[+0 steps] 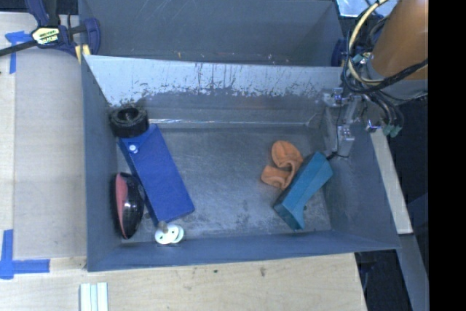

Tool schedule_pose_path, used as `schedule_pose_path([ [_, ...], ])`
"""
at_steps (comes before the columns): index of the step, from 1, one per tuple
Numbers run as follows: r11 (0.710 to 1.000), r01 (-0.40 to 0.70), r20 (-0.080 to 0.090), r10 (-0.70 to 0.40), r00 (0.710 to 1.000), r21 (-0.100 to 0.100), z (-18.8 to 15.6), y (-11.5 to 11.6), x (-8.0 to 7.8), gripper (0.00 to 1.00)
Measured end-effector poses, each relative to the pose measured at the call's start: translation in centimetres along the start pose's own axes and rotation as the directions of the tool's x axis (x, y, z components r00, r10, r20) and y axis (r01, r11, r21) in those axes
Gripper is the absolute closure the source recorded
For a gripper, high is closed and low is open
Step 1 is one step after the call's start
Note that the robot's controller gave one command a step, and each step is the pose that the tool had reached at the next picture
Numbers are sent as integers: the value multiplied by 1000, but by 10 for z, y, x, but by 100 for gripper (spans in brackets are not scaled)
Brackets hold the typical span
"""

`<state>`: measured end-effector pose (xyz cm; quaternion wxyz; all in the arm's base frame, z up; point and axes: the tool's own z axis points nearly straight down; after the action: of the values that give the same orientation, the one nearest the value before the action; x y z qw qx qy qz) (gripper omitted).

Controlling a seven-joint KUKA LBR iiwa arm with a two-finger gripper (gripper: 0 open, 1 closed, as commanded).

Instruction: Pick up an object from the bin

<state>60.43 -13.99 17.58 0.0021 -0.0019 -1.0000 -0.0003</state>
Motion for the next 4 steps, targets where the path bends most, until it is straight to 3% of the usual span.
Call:
schedule_pose_path([
  [1,1000,3,8,-3,1000,1,-5,0,-2,0],
  [2,999,-52,12,52,999,2,35,33,-4,0],
  [3,1000,8,9,-8,1000,-2,74,39,1,0],
  [4,988,-157,10,157,988,-1,97,33,3,100],
])
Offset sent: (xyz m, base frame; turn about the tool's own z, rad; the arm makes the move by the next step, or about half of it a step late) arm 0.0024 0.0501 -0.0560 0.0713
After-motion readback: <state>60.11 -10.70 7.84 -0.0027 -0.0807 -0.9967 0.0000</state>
